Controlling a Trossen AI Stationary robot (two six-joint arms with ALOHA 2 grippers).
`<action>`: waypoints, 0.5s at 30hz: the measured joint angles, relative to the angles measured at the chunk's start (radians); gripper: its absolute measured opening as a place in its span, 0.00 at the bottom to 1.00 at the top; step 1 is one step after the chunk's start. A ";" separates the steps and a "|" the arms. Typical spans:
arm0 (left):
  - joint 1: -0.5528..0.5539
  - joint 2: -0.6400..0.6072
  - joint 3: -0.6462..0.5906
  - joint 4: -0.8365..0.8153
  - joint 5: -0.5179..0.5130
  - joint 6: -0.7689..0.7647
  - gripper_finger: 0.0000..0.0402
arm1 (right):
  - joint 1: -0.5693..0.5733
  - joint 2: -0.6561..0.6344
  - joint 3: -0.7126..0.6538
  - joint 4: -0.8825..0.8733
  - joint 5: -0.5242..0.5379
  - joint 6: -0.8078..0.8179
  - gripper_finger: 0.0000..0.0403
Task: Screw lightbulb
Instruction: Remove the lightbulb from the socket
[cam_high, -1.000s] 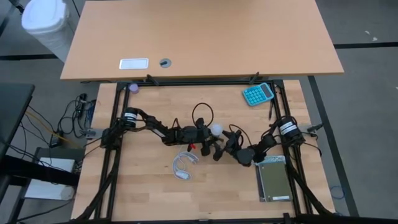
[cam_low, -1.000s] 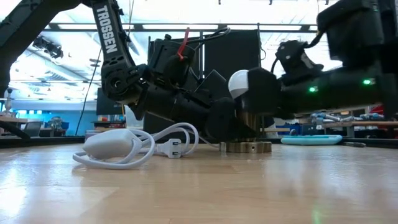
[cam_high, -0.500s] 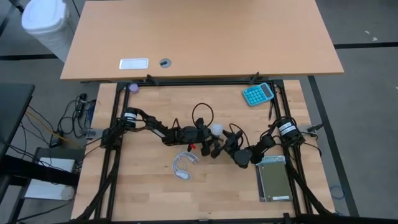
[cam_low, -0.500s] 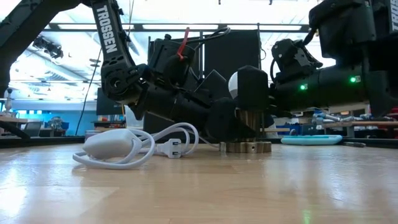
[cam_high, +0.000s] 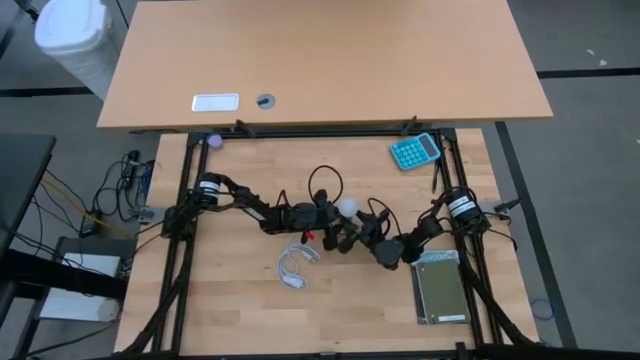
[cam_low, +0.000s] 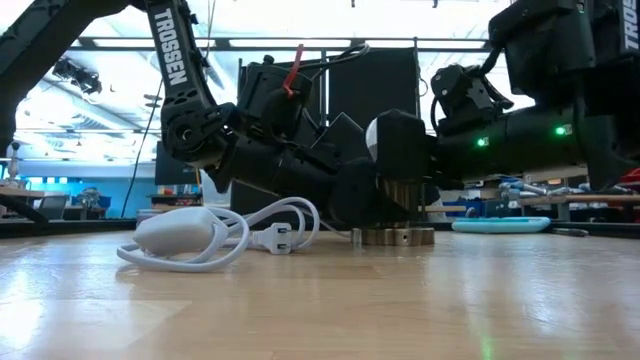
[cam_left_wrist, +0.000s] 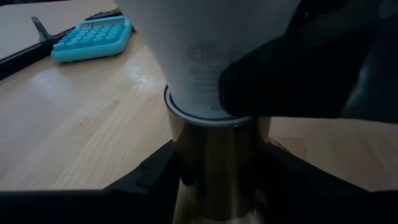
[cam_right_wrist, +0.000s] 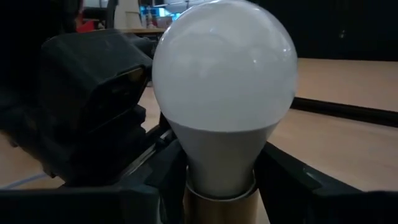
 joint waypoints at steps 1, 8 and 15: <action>0.000 0.000 0.000 0.000 0.002 0.001 0.48 | 0.003 0.000 -0.012 0.018 -0.010 -0.001 0.42; 0.000 0.000 0.000 0.001 0.093 0.033 0.48 | 0.007 -0.007 -0.142 0.172 -0.215 -0.011 0.42; 0.002 0.000 -0.001 0.000 0.177 0.065 0.48 | -0.034 -0.042 -0.217 0.175 -0.431 -0.034 0.41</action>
